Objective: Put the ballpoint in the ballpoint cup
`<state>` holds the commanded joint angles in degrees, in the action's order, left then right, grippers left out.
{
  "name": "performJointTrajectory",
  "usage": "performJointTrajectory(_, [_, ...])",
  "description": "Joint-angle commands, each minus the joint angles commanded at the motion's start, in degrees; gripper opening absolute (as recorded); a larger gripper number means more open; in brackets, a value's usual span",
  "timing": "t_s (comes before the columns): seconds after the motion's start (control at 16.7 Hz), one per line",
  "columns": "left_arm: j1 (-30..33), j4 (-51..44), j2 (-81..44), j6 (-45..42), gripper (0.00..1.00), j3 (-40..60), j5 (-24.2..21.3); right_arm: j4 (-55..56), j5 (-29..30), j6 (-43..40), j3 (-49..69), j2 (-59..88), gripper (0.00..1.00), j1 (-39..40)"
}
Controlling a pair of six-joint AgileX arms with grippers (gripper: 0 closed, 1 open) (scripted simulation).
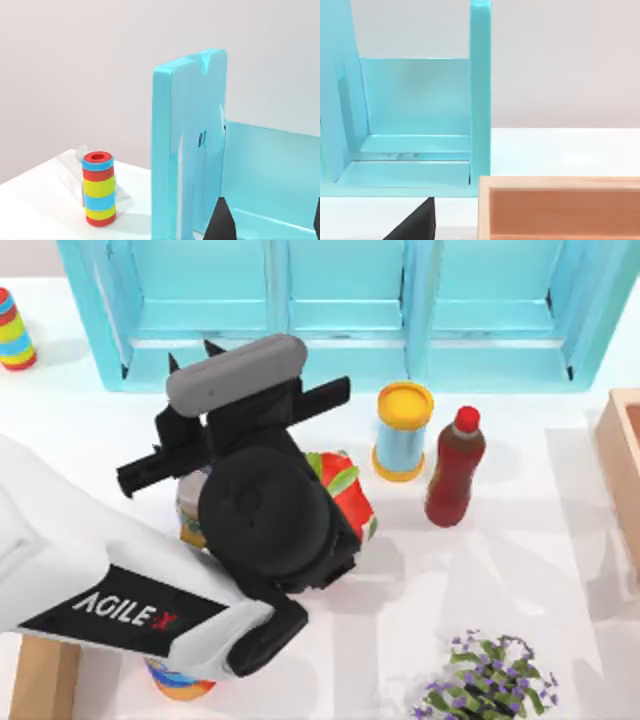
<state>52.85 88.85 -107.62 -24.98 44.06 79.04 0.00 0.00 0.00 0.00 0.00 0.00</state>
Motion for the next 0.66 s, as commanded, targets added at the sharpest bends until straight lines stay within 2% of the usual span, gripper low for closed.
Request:
performJointTrajectory(0.3, [0.0,0.0,0.0,0.0,0.98,0.0,0.0,0.0,0.0,0.0,0.0,0.0,1.00,0.0])
performJointTrajectory(0.66, [0.0,0.0,0.0,0.0,1.00,0.0,0.0,0.0,0.0,0.0,0.0,0.0,1.00,0.0])
